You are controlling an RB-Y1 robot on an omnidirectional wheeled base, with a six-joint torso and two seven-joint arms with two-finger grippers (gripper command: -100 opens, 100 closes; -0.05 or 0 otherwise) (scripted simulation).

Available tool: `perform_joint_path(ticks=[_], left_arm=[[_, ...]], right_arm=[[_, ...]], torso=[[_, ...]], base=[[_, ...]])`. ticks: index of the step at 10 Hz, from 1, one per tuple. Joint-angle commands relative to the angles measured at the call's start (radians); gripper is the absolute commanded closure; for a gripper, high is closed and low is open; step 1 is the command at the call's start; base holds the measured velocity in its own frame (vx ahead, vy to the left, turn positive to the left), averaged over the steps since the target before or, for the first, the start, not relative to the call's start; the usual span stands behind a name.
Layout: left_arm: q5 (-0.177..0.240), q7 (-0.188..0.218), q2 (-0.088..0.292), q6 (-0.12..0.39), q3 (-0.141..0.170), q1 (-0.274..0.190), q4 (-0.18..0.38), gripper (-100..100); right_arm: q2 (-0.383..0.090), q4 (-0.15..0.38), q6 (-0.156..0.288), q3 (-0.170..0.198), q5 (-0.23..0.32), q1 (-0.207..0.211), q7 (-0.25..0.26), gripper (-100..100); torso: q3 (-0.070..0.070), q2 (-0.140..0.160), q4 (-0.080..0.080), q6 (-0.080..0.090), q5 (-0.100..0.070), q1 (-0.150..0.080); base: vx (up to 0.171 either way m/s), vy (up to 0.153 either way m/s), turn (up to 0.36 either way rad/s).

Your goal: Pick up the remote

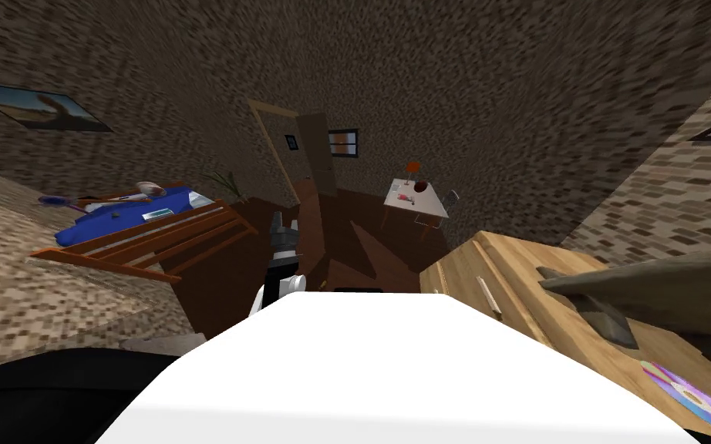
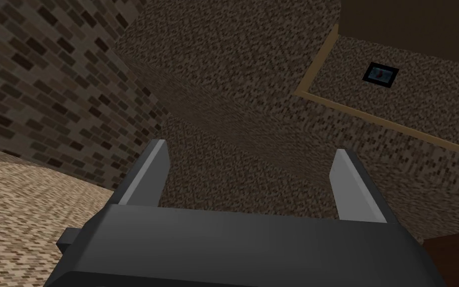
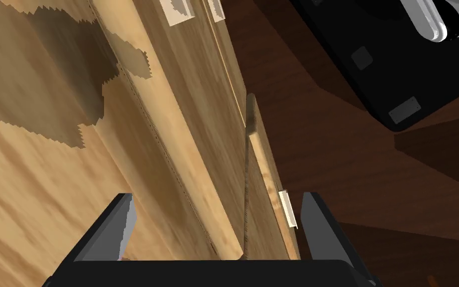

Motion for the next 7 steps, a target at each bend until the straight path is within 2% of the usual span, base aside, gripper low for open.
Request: perform_joint_path(ticks=[1, 3, 6, 7], left_arm=[[0.000, 0.000, 0.000, 0.000, 0.000, 0.000, 0.000, 0], [0.000, 0.000, 0.000, 0.000, 0.000, 0.000, 0.000, 0], [0.000, 0.000, 0.000, 0.000, 0.000, 0.000, 0.000, 0], [0.000, 0.000, 0.000, 0.000, 0.000, 0.000, 0.000, 0]], right_arm=[[-0.030, 0.015, -0.015, -0.019, 0.001, 0.022, 0.027, -100], [-0.062, 0.022, -0.028, -0.036, 0.003, 0.028, 0.051, -100], [-0.101, 0.010, -0.051, -0.061, 0.006, 0.011, 0.082, -100], [-0.103, 0.006, -0.043, -0.063, 0.002, 0.022, 0.071, -100]], torso=[[0.000, 0.000, 0.000, 0.000, 0.000, 0.000], [0.000, 0.000, 0.000, 0.000, 0.000, 0.001], [0.001, 0.001, 0.001, 0.001, 0.001, 0.004], [0.000, 0.000, 0.000, 0.002, 0.001, 0.006]], base=[[-0.072, -0.227, 0.389], [-0.088, -0.170, 0.389], [-0.100, -0.132, 0.267], [-0.032, -0.049, 0.057]])
